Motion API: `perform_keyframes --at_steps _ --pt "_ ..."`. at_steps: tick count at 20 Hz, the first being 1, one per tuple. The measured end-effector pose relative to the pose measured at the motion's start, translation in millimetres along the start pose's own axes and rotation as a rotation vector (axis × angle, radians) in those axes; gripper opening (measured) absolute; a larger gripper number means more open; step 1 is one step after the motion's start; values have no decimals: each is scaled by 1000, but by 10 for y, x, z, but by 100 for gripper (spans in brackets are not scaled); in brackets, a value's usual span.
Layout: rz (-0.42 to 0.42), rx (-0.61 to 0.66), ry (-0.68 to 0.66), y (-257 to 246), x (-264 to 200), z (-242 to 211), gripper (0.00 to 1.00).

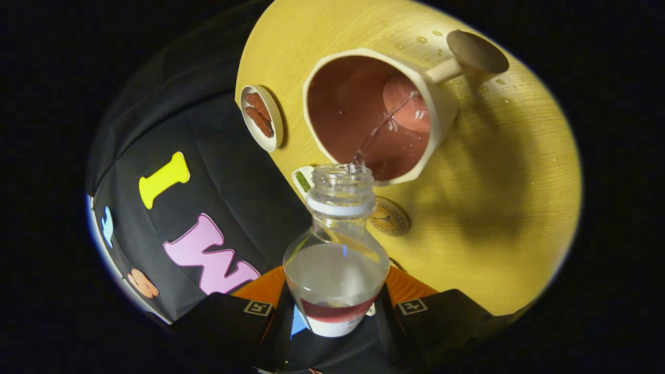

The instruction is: Take the bottle from table, then pour the juice into the cup, finally place the bottle on the coaster

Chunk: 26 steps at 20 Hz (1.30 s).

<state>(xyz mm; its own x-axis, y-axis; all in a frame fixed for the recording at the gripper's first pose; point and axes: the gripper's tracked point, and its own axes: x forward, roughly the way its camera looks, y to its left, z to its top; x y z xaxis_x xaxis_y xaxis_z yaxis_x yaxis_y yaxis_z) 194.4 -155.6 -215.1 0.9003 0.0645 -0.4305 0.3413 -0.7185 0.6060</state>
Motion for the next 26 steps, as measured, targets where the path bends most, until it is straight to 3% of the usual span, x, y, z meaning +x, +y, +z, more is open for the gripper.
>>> perform_keyframes --at_steps 18,26 --pt "56 273 17 384 -64 114 72" --pt "42 385 65 546 -93 1 71"
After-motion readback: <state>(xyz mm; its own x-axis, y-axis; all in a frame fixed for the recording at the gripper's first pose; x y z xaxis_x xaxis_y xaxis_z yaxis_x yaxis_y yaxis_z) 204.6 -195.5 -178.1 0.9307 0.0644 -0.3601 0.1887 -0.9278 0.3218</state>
